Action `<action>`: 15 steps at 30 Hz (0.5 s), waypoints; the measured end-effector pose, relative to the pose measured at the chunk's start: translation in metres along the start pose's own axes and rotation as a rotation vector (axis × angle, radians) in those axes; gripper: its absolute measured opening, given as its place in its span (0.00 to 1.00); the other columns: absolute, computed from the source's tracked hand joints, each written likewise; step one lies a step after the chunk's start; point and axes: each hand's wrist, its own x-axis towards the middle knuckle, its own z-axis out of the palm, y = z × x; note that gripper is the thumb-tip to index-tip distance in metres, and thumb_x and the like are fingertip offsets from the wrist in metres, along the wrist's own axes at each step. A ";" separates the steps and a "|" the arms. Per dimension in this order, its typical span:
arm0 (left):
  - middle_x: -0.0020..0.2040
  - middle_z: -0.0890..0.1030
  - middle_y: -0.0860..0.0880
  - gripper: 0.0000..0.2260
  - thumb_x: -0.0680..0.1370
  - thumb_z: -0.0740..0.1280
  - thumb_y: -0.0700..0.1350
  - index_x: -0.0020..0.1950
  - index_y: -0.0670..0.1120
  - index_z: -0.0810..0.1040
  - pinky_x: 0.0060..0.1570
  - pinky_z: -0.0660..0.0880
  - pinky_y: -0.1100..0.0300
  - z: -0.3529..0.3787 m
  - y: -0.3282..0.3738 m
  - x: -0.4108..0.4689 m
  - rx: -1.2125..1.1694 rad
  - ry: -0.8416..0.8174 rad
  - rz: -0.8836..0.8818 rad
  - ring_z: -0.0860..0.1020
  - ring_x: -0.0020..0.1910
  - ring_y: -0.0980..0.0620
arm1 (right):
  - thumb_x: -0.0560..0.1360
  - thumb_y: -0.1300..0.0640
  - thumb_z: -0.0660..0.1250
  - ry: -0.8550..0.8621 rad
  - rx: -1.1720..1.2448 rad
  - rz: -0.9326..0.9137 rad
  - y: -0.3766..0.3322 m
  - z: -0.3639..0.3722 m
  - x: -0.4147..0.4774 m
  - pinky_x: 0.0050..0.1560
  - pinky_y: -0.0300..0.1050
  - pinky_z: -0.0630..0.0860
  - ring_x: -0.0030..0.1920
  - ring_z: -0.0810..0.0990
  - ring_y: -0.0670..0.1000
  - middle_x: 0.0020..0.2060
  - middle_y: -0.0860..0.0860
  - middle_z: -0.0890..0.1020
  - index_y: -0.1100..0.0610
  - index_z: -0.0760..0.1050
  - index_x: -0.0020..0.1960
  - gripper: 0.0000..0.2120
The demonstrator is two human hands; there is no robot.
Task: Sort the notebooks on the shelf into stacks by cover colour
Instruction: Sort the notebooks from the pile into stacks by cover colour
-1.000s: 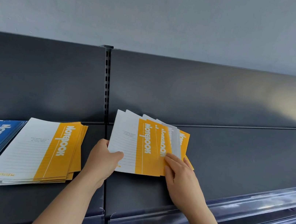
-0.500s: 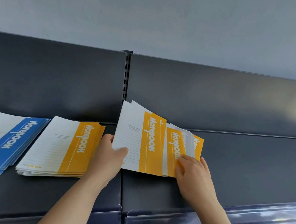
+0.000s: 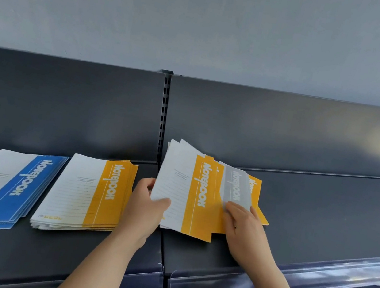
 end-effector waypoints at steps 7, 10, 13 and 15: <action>0.53 0.81 0.54 0.15 0.77 0.66 0.37 0.60 0.53 0.71 0.41 0.76 0.63 -0.044 0.006 -0.014 -0.175 0.044 0.050 0.79 0.52 0.54 | 0.76 0.48 0.64 0.004 0.429 0.098 -0.056 0.006 0.009 0.47 0.38 0.76 0.56 0.76 0.47 0.59 0.46 0.76 0.53 0.63 0.72 0.26; 0.54 0.80 0.56 0.15 0.78 0.65 0.38 0.61 0.52 0.70 0.41 0.75 0.64 -0.074 0.004 -0.020 -0.170 0.113 0.072 0.78 0.53 0.56 | 0.74 0.48 0.68 -0.005 0.489 0.050 -0.079 0.020 0.011 0.39 0.34 0.74 0.48 0.78 0.44 0.53 0.44 0.77 0.51 0.68 0.68 0.24; 0.55 0.80 0.57 0.14 0.79 0.64 0.39 0.61 0.53 0.70 0.42 0.74 0.64 -0.106 0.000 -0.025 -0.175 0.165 0.082 0.78 0.54 0.56 | 0.73 0.50 0.69 -0.026 0.517 -0.001 -0.112 0.032 0.007 0.43 0.38 0.76 0.46 0.77 0.44 0.49 0.44 0.77 0.52 0.66 0.70 0.28; 0.56 0.79 0.57 0.14 0.79 0.64 0.40 0.61 0.54 0.70 0.42 0.74 0.65 -0.130 -0.004 -0.031 -0.167 0.197 0.092 0.78 0.55 0.56 | 0.73 0.50 0.69 -0.044 0.542 -0.036 -0.137 0.040 0.005 0.43 0.39 0.77 0.46 0.78 0.44 0.48 0.44 0.77 0.52 0.67 0.70 0.27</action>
